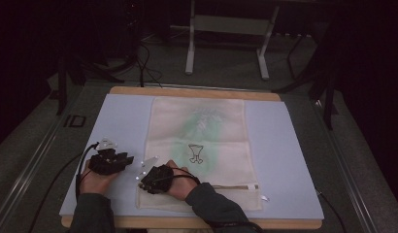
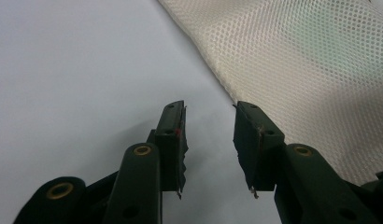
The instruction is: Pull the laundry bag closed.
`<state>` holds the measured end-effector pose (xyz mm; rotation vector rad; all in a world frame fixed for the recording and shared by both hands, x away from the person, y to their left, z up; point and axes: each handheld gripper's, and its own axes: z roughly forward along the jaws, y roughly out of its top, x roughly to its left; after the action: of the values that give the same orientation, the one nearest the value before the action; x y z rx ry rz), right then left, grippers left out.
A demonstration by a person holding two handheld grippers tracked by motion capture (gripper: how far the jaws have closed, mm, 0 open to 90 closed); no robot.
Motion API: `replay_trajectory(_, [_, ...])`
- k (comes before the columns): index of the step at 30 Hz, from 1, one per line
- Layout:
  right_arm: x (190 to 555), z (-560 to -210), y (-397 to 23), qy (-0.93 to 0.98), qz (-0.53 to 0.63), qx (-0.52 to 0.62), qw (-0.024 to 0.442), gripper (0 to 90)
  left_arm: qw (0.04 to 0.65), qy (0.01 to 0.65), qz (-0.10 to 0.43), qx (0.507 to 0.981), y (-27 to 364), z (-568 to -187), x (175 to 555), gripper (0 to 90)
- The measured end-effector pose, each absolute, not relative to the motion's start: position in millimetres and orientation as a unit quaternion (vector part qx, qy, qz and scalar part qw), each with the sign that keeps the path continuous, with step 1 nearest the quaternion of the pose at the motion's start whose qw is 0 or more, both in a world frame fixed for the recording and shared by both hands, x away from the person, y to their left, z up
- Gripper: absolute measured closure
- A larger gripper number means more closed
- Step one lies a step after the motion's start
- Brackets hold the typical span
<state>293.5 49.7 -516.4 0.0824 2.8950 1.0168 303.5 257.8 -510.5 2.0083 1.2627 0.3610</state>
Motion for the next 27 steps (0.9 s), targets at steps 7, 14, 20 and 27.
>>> replay_trajectory(7, [298, -516, 46, 0.948, 0.318, 0.029, 0.019, 73.7, 0.359, 0.488, 0.137, 0.784, 256, -511, 304, 63.5])
replay_trajectory(14, [300, -519, 54, 0.949, 0.312, 0.037, 0.015, 80.7, 0.359, 0.482, 0.138, 0.787, 254, -510, 303, 63.8])
replay_trajectory(20, [302, -520, 58, 0.951, 0.305, 0.049, 0.007, 80.9, 0.359, 0.482, 0.138, 0.787, 253, -510, 301, 64.4])
replay_trajectory(27, [299, -522, 56, 0.949, 0.311, 0.050, 0.016, 81.8, 0.362, 0.467, 0.124, 0.797, 246, -510, 295, 70.4])
